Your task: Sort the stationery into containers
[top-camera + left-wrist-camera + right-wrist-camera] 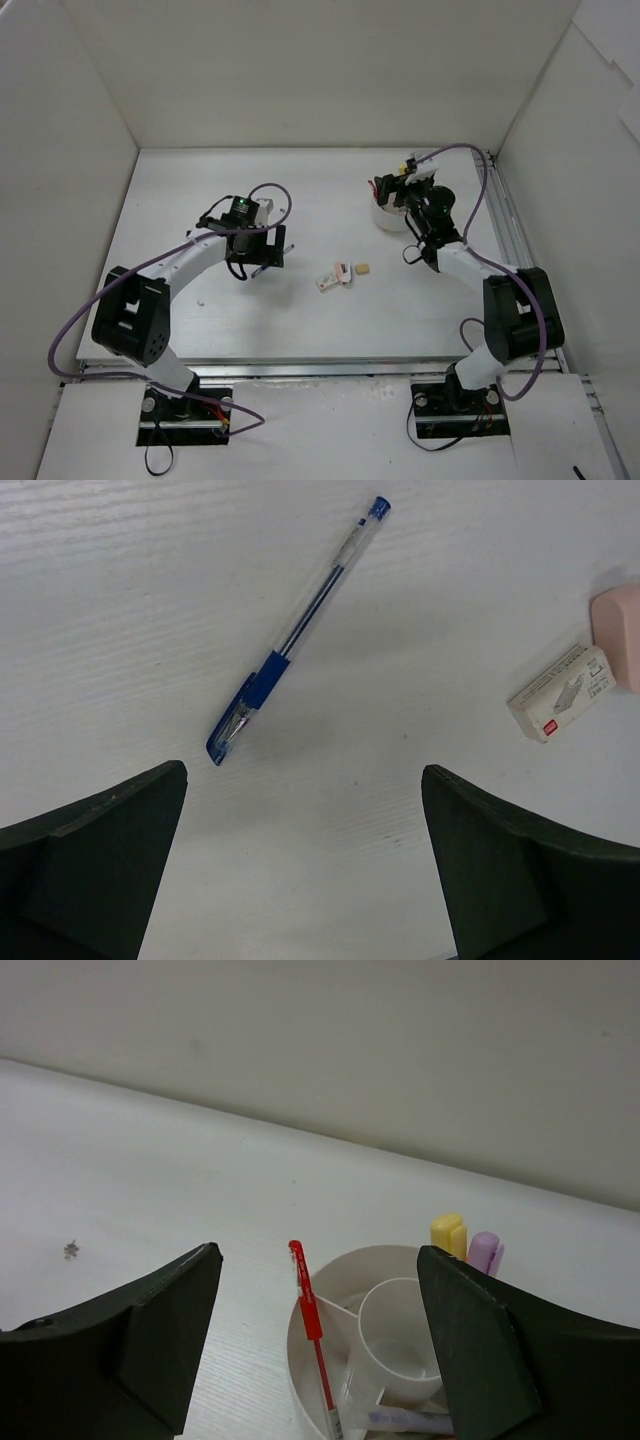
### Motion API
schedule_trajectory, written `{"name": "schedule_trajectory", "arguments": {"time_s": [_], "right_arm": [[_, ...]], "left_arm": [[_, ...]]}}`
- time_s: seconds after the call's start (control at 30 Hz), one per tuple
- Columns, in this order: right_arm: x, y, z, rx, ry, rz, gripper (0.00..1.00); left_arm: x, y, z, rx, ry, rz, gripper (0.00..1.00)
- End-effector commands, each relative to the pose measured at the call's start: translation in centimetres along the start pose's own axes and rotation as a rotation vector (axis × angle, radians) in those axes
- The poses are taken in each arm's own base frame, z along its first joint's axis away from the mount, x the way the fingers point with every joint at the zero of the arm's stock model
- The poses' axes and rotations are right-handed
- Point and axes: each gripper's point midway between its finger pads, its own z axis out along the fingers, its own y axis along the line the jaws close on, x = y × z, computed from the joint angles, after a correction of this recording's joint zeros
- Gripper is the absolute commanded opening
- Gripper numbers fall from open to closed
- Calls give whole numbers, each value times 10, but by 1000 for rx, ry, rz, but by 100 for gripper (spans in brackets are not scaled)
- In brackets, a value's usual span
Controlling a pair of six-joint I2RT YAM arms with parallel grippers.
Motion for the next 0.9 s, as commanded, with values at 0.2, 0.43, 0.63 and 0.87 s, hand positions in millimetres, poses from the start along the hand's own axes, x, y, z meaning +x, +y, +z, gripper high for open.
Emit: {"name": "schedule_trajectory", "arguments": {"time_s": [0.2, 0.43, 0.63, 0.87], "right_arm": [[-99, 17, -55, -61, -265, 69, 92], [-107, 30, -90, -109, -277, 117, 98], [-105, 39, -108, -137, -245, 137, 98], [-94, 50, -132, -166, -152, 114, 98]], "left_arm": [[-1, 10, 34, -80, 82, 52, 87], [-2, 4, 54, -122, 136, 102, 69], [-8, -5, 61, -116, 139, 123, 34], [-9, -24, 69, -89, 160, 131, 0]]}}
